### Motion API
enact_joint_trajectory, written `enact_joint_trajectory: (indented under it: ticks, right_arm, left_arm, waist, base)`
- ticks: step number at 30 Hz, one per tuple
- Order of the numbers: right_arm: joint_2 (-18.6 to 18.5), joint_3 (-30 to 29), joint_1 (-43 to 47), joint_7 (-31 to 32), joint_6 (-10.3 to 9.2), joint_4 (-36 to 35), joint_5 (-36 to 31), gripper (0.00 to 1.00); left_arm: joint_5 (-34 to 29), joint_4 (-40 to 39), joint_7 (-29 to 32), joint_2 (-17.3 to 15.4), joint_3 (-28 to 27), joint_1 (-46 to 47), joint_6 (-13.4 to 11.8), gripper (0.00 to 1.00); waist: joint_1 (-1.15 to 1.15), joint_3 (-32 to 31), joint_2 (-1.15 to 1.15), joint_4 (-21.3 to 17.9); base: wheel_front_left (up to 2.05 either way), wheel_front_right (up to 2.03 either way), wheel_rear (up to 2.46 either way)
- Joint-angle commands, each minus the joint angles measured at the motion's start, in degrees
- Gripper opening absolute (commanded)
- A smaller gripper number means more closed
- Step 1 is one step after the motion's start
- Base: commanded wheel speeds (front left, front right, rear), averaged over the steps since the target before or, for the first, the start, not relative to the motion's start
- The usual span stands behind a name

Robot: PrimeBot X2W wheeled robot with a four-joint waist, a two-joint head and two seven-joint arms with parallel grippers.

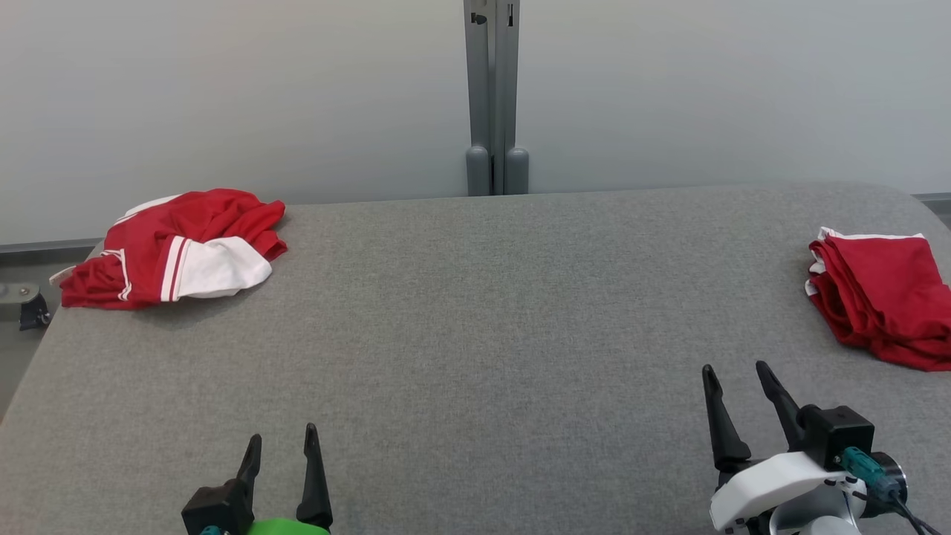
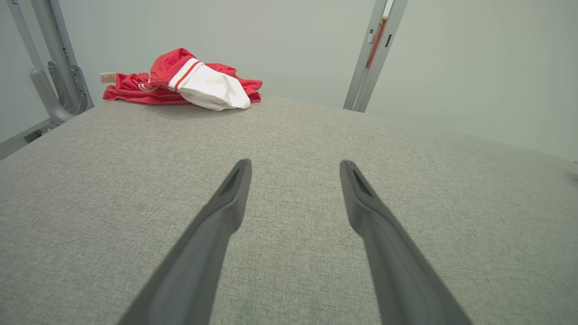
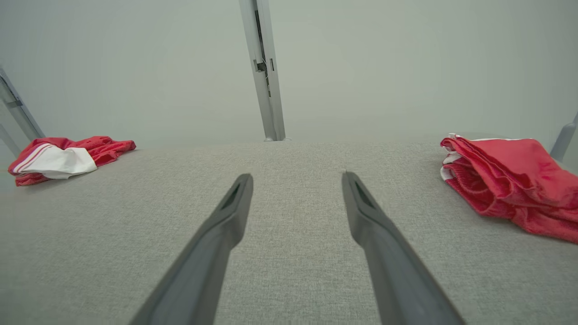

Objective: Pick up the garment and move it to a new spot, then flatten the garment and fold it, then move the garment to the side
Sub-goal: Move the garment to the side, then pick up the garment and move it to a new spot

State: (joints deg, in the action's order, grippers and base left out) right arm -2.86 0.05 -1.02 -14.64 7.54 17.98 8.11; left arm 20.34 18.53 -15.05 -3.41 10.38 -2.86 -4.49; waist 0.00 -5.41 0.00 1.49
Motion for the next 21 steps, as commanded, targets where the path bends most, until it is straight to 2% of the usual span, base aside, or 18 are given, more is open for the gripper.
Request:
enact_joint_trajectory:
  ticks: [1,21]
  right_arm:
    - [-0.12,0.19,0.74,0.05,-0.1,-0.1,0.75,1.0]
    - [-0.07,1.48,0.3,-0.19,-0.1,1.62,2.62,1.0]
  left_arm:
    - [-0.62,0.07,-0.16,-0.04,0.02,-0.36,0.35,1.0]
    - [-1.19,1.27,-0.16,0.38,0.09,1.2,1.08,1.0]
  waist:
    - [0.0,-0.01,0.0,0.08]
    - [0.0,0.12,0.0,1.19]
  base:
    - [0.0,0.0,0.0]
    - [0.0,0.0,0.0]
